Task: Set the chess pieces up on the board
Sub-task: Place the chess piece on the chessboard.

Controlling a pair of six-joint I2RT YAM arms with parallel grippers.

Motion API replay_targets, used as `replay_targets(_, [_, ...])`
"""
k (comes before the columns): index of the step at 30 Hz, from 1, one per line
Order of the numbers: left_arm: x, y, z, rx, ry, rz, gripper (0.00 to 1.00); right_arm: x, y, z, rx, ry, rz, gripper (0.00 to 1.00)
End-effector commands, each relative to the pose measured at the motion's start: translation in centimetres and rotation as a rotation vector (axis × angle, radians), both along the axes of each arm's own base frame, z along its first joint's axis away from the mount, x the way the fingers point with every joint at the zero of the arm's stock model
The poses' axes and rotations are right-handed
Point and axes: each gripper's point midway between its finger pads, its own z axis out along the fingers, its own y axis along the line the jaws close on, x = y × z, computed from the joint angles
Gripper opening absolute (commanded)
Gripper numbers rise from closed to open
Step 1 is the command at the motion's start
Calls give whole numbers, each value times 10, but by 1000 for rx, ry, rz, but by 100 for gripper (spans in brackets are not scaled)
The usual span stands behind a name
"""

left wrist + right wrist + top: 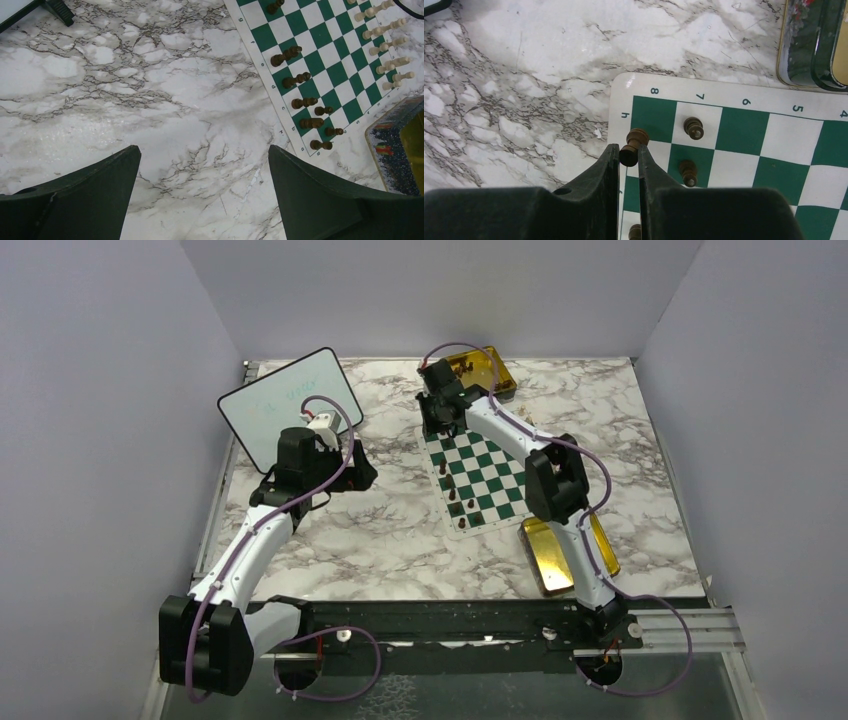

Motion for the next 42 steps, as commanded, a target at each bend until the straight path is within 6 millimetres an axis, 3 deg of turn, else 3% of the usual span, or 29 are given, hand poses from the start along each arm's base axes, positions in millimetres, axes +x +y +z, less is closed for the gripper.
replay_targets(1, [-1, 4, 4, 16, -25, 7, 99, 3, -3, -6, -42, -2, -4, 14])
replay_targets(10, [-1, 4, 4, 16, -24, 7, 99, 4, -1, -22, -57, 25, -2, 14])
replay_targets(42, [0, 3, 3, 14, -19, 5, 99, 12, -5, -29, -95, 18, -10, 20])
